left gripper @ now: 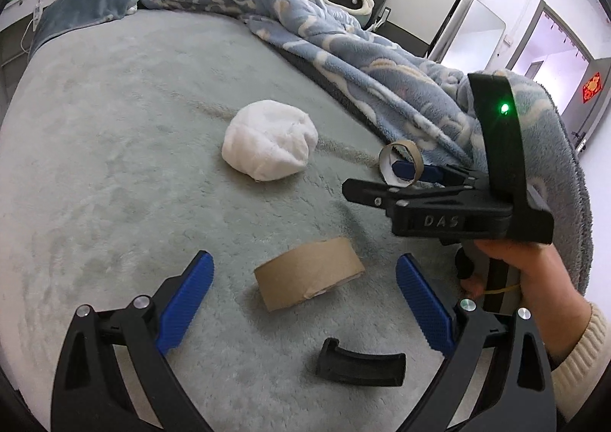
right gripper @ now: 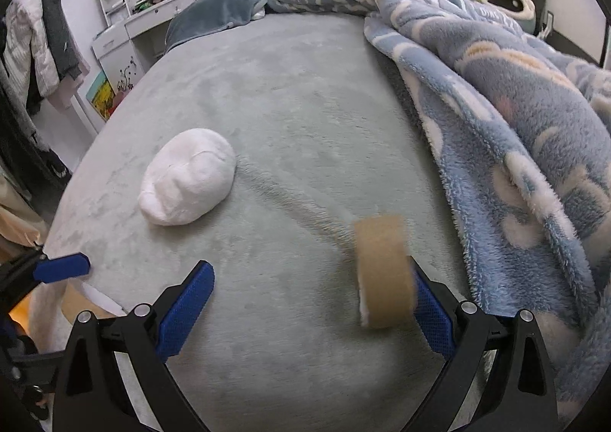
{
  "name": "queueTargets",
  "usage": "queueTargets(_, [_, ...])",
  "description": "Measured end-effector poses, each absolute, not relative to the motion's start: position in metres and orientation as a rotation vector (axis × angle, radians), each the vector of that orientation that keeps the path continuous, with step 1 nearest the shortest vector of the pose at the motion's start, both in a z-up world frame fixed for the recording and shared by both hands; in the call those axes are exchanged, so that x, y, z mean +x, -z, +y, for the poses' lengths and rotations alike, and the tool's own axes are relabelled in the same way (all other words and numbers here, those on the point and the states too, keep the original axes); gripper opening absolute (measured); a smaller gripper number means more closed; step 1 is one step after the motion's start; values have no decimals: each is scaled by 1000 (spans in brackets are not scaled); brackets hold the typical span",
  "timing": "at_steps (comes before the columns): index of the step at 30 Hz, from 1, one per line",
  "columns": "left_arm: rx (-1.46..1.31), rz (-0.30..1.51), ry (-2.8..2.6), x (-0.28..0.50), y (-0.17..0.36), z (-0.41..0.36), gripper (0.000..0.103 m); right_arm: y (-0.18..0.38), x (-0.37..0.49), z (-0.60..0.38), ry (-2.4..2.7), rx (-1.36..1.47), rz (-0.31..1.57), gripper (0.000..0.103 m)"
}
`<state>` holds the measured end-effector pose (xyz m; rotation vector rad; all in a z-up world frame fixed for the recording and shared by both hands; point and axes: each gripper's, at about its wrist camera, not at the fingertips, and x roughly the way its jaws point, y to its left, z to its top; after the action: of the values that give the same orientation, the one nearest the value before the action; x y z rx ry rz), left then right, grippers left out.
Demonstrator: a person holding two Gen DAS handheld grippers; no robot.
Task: Collect trash
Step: 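Grasp a brown tape roll with the left tool while the right tool grasps another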
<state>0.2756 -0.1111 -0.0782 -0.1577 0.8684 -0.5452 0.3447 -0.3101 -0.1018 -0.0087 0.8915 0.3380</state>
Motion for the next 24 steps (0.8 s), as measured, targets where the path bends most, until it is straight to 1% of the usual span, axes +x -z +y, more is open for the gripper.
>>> queueTargets(1, [-157,870,547,276,79,-112,97,102,345,-313,-336,0,890,96])
queueTargets(2, [-157,871,547,276,80,-113,96,101,346,-315,-332,2,890,90])
queueTargets(3, [-156,871,546,276,80,-113,94,101,346,-316,-325,0,890,86])
queueTargets(4, [-152,870,546,277,81,-114,91,100,346,-318,-315,-3,889,76])
queueTargets(5, [-147,872,544,277,81,-115,87,100,346,-320,-312,-3,888,70])
queueTargets(9, [-139,882,536,280,84,-117,81,99,347,-326,-306,9,889,60])
queueTargets(11, [-136,884,534,280,85,-118,79,98,346,-326,-294,-3,884,51])
queueTargets(14, [-129,887,530,280,85,-119,76,99,348,-328,-282,-11,883,42])
queueTargets(16, [-128,888,529,280,85,-119,74,99,348,-328,-274,-19,882,37])
queueTargets(18, [-129,890,524,281,86,-120,70,100,348,-328,-269,-23,882,34])
queueTargets(20, [-132,891,524,281,86,-120,68,99,348,-328,-259,-30,878,26])
queueTargets(23, [-133,890,535,281,86,-120,62,99,349,-329,-253,-29,877,22])
queueTargets(24, [-130,889,535,280,86,-120,62,99,349,-329,-253,-29,877,22])
